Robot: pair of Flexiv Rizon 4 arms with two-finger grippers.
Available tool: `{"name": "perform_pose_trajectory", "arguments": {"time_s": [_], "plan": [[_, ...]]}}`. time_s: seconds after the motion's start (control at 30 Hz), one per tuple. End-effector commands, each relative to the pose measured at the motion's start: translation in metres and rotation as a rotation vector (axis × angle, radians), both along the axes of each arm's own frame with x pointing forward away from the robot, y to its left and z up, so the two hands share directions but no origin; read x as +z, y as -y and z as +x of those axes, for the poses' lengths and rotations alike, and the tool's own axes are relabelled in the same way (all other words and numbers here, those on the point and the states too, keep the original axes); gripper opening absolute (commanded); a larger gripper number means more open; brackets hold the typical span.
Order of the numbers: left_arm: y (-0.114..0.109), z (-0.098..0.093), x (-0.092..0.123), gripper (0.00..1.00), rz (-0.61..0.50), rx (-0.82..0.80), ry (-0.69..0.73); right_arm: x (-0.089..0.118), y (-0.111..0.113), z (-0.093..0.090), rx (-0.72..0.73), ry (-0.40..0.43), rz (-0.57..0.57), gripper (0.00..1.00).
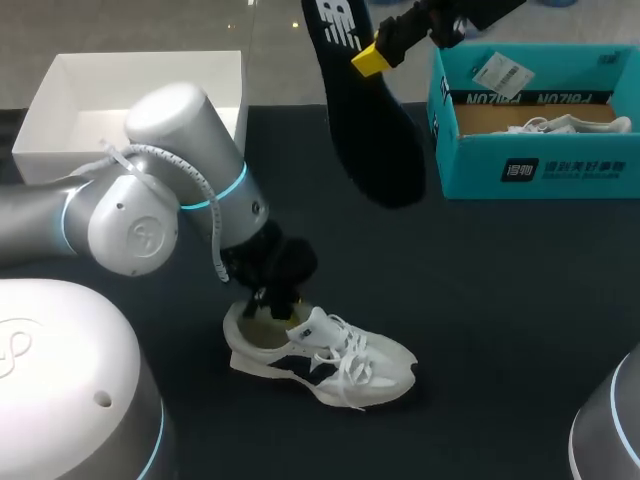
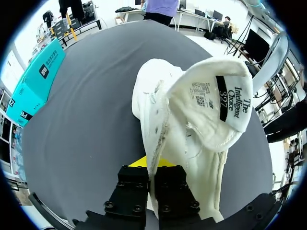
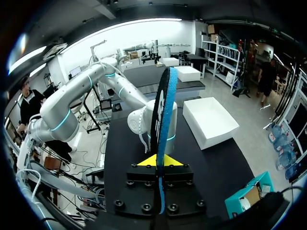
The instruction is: Take the shoe out of the shoebox, open the shoe tongue, remove and reinsert the insole, then place the shoe into the shoebox
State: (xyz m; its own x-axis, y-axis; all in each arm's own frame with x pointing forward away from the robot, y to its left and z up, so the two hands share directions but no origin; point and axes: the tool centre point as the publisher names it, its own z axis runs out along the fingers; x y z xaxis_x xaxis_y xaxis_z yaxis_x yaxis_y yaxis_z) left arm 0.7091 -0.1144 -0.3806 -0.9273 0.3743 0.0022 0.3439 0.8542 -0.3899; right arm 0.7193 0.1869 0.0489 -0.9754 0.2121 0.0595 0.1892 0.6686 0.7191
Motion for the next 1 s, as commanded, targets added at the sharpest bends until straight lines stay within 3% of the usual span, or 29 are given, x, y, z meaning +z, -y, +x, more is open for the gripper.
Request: {"name": "perform_pose_trajectory", "arguments": {"time_s": [0.03, 0.23, 0.5, 0.73, 1.0], "plan": [[0.009, 0.005, 0.008, 0.0, 0.005, -0.025, -0.014, 0.012, 0.019, -0.005, -0.011, 0.008, -0.011, 0.0], [0.023, 0.006, 0.026, 0.0, -0.04, -0.197, -0.065, 0.013, 0.02, -0.005, -0.026, 0.007, -0.019, 0.0], [0.034, -0.001, 0.041, 0.0, -0.005, -0.614, -0.042, 0.013, 0.02, -0.005, -0.026, 0.007, -0.019, 0.0], [0.046, -0.019, 0.037, 0.0, 0.01, -0.878, 0.007, 0.013, 0.02, -0.005, -0.026, 0.007, -0.019, 0.0], [0.052, -0.028, 0.031, 0.0, -0.002, -1.038, -0.005, 0.013, 0.02, -0.005, -0.026, 0.007, -0.019, 0.0]]}}
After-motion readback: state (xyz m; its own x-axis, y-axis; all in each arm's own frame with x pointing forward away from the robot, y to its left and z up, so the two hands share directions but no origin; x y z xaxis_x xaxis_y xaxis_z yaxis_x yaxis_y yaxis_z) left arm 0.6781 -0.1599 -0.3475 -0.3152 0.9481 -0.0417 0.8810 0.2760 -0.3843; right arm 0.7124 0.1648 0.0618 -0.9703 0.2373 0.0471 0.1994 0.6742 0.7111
